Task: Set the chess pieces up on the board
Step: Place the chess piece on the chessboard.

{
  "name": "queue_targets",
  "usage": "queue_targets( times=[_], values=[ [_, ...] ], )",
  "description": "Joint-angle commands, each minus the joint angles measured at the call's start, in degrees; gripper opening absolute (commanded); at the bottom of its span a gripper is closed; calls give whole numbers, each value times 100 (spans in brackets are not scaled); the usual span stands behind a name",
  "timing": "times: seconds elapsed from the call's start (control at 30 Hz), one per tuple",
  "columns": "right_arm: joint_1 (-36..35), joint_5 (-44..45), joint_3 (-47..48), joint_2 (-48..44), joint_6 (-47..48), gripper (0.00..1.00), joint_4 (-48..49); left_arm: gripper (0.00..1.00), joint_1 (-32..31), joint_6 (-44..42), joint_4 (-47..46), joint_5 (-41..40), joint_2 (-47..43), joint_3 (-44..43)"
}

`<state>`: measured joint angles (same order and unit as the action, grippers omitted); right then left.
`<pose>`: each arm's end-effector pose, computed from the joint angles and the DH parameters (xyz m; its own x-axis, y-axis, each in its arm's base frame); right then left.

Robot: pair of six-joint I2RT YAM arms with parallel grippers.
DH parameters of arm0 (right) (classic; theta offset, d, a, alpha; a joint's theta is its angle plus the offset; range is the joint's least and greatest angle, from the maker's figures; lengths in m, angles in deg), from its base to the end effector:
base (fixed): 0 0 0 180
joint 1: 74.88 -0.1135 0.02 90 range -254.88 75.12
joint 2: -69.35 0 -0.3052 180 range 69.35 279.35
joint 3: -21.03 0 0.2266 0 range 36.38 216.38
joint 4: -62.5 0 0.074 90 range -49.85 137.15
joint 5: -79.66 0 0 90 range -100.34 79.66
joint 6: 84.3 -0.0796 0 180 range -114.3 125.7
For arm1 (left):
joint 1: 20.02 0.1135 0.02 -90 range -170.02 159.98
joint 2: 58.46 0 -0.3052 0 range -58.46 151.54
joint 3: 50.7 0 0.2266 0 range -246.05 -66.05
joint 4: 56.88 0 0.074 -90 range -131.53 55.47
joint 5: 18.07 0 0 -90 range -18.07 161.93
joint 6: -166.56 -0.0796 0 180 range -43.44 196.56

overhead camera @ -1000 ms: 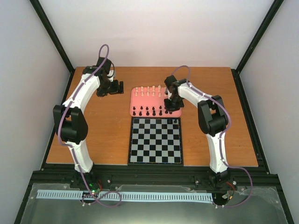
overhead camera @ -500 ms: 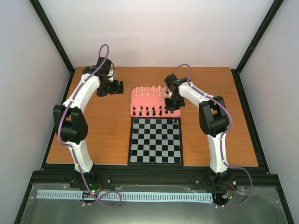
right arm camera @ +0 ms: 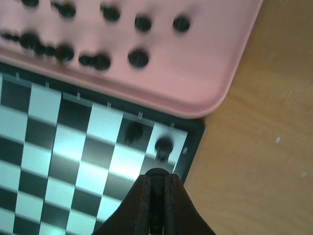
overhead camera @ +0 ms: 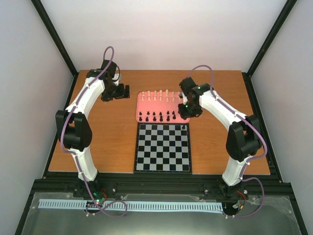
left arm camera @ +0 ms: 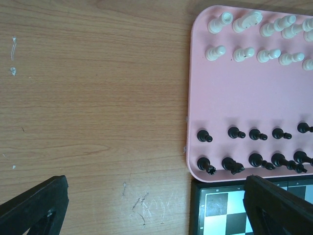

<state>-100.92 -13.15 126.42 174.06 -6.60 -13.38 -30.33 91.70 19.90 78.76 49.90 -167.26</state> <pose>0.3247 0.1630 0.2630 -0.9445 -0.2247 -0.2395 -0.2543 0.9619 0.1007 0.3882 -0.0802 0.2930 -0.9417 -0.0923 -0.3236 -0.0264 0.9790 -0.2022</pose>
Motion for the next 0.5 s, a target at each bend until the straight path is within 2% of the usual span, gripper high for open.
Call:
queue_targets(
  times=[0.0, 0.23, 0.47],
  values=[
    [-289, -149, -818, -523, -263, 3, 38, 100, -13, 93, 18, 48, -104, -122],
    [-489, -214, -1715, -863, -482, 3, 574, 100, -7, 129, -47, 148, -229, 22],
    [-489, 92, -1983, -725, -559, 3, 1121, 100, -7, 108, -52, 57, -349, 84]
  ],
)
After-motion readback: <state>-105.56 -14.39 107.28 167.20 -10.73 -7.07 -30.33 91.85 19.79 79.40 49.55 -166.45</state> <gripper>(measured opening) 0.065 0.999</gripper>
